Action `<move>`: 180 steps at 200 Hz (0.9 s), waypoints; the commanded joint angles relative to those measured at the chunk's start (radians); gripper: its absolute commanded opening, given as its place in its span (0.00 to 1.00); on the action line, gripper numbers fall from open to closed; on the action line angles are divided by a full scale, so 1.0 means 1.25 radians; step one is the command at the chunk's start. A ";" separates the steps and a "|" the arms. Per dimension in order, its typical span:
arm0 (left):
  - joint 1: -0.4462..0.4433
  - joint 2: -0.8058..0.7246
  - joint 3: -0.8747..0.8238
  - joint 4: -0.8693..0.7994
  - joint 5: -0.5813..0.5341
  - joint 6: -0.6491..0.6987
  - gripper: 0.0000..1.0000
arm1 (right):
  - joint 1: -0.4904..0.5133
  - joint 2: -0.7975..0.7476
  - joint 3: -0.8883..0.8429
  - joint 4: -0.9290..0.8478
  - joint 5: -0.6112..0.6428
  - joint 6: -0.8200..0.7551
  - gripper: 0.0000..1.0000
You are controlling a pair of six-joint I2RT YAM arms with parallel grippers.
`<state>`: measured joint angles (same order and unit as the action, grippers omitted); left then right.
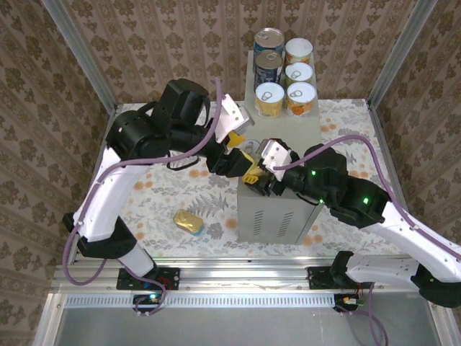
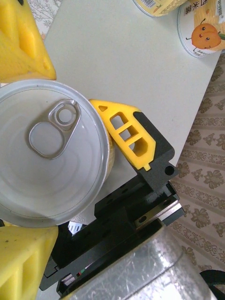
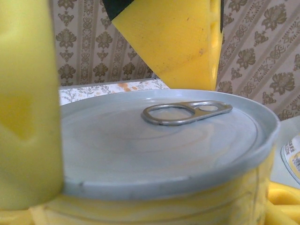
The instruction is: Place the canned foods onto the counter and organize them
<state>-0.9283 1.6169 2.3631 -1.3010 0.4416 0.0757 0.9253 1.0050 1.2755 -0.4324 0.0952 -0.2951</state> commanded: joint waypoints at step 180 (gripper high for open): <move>0.031 -0.164 -0.270 0.263 -0.055 -0.018 1.00 | -0.062 -0.080 -0.066 -0.066 0.062 0.182 0.72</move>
<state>-0.9005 1.4250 2.0388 -1.0065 0.3882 0.0715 0.8513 0.9089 1.1946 -0.4545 0.1596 -0.0849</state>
